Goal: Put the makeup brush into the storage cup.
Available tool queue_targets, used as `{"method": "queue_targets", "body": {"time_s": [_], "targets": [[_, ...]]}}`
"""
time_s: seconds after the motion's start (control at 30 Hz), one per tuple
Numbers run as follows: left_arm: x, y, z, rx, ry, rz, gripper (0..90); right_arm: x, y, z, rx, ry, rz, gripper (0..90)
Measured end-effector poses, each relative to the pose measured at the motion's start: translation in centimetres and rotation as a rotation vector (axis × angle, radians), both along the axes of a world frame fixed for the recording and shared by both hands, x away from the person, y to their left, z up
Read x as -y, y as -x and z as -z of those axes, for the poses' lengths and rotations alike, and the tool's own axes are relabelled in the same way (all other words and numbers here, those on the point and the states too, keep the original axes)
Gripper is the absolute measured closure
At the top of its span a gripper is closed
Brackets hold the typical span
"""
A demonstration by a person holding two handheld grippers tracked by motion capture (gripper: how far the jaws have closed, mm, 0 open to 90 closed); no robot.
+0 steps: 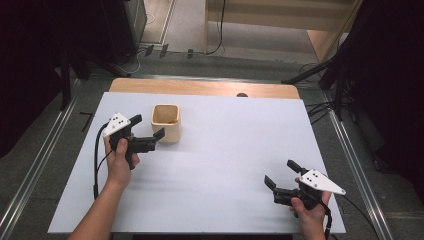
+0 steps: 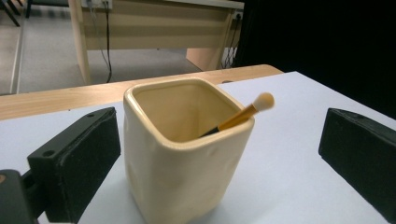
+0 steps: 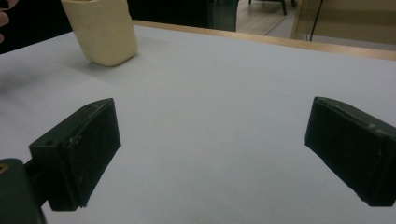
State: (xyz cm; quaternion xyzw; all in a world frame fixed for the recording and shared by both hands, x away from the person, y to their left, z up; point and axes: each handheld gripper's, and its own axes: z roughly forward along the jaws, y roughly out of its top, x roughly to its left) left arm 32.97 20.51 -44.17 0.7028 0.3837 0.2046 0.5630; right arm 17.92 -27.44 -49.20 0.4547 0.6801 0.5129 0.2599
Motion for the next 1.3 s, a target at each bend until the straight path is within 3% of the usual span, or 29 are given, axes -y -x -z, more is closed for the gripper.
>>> {"method": "queue_targets", "body": {"time_s": [0.3, 0.8, 1.3], "targets": [[-1.2, 2.3, 0.5, 0.016, 0.009, -0.012, 0.0, -0.1, 0.0, 0.0, -0.001, 0.002, 0.001, 3.6], [-2.4, 5.7, 1.7, 0.028, -0.025, -0.043, 0.0, -0.2, -0.1, 0.0, 0.003, 0.004, -0.005, 3.6], [-3.2, 8.1, 2.1, 0.038, -0.056, -0.024, 0.0, -0.3, 0.0, -0.1, 0.008, 0.008, -0.002, 3.9]]}}
